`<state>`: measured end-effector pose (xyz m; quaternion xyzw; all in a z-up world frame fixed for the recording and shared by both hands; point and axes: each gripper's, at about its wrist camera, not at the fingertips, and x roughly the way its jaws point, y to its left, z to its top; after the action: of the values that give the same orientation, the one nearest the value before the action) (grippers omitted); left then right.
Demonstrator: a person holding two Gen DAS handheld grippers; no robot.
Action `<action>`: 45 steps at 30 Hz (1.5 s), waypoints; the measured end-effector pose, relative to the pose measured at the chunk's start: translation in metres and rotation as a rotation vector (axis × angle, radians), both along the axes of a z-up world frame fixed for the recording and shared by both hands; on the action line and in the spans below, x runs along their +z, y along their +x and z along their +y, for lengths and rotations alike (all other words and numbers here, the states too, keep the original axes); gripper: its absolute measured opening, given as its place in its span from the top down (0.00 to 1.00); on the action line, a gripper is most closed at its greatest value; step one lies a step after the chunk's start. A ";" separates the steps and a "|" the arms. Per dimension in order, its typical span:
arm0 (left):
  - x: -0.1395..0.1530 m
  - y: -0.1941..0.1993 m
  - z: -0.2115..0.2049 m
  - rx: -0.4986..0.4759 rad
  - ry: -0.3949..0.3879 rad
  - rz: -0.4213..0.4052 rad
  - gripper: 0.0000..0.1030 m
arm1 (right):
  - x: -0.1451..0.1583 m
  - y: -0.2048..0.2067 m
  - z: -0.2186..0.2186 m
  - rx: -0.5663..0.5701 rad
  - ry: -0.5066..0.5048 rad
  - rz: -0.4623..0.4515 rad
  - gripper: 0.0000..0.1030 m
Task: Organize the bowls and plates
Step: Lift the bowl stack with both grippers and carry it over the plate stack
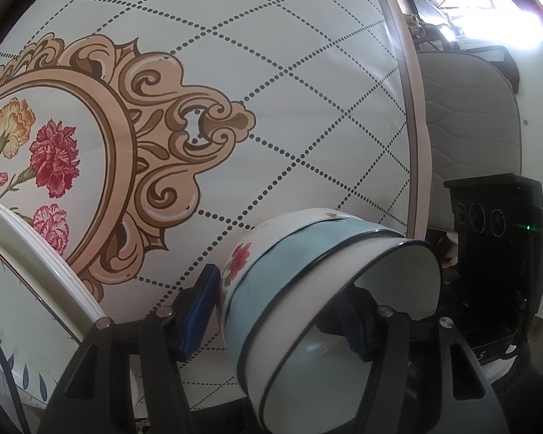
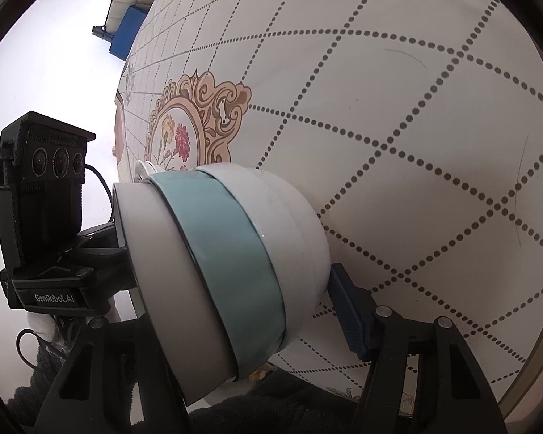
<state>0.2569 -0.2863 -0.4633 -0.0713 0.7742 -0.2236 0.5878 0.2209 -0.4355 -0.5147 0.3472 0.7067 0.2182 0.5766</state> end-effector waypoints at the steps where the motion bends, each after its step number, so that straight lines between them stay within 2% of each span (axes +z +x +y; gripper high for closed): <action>1: 0.000 0.001 0.000 0.001 0.002 0.001 0.42 | -0.001 -0.001 -0.001 -0.005 0.007 0.006 0.35; 9: 0.006 0.006 0.005 0.002 0.017 -0.013 0.43 | 0.001 0.002 -0.005 -0.038 0.036 0.027 0.35; 16: 0.014 0.013 0.010 0.011 0.022 -0.025 0.44 | 0.008 0.011 -0.001 -0.022 0.033 0.012 0.35; 27: 0.047 0.026 0.037 0.047 0.004 -0.076 0.43 | 0.041 0.032 0.012 0.028 0.025 -0.040 0.35; 34: 0.073 0.029 0.073 0.116 -0.007 -0.116 0.43 | 0.070 0.047 0.042 0.079 0.033 -0.076 0.35; 40: 0.093 0.027 0.118 0.174 -0.001 -0.150 0.42 | 0.091 0.058 0.086 0.133 0.048 -0.102 0.35; 45: 0.095 0.022 0.155 0.219 0.011 -0.160 0.42 | 0.095 0.061 0.127 0.175 0.064 -0.104 0.35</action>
<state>0.2789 -0.1317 -0.3688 -0.1342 0.7136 -0.1587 0.6690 0.2817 -0.3088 -0.4192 0.2905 0.6959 0.3081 0.5800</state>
